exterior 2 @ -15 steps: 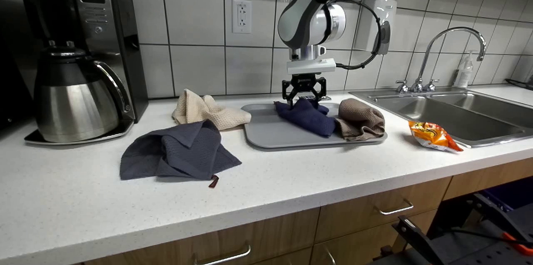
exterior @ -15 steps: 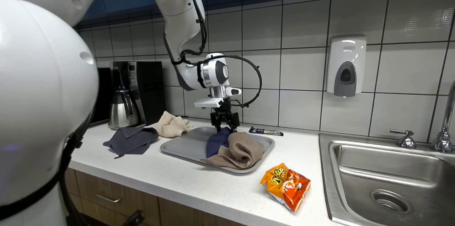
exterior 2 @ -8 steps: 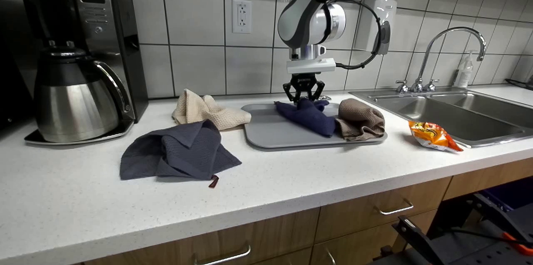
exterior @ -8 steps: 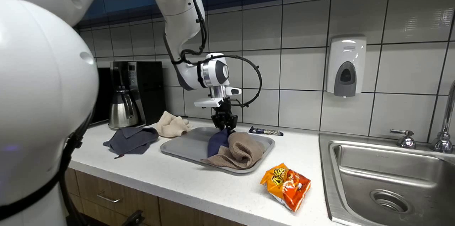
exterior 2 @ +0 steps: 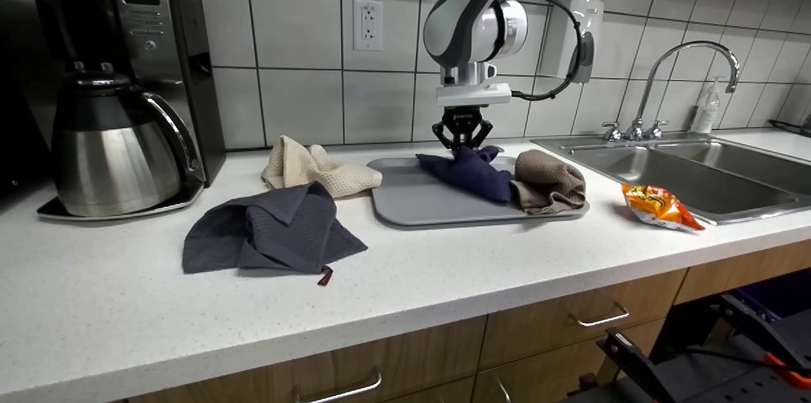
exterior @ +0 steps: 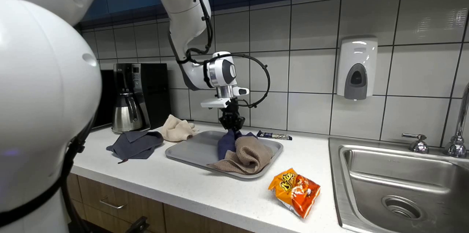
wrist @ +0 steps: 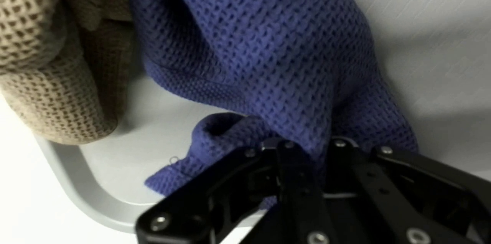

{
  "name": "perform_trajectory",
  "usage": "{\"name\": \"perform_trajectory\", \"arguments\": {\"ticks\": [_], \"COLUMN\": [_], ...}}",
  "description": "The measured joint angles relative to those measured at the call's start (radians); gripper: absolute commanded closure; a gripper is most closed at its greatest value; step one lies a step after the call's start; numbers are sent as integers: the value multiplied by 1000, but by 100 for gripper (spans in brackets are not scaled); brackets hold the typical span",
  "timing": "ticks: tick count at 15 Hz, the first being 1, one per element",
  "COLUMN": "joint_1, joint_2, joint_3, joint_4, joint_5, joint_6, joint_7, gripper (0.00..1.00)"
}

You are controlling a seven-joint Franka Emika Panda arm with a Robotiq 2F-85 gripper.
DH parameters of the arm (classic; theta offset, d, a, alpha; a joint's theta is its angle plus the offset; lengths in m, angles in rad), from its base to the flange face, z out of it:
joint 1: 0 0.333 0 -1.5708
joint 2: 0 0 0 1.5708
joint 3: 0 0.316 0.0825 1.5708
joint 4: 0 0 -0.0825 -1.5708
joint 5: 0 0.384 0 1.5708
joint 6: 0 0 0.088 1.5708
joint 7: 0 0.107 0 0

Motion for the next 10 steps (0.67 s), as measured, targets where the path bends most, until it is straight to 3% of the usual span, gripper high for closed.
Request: {"name": "perform_trajectory", "arguments": {"ticks": [10], "joint_1": [-5], "joint_2": [-65], "joint_3": [-55], "joint_4": [-17], "joint_5": [0], "joint_6": [0], "joint_7": [2], "gripper": [97]}}
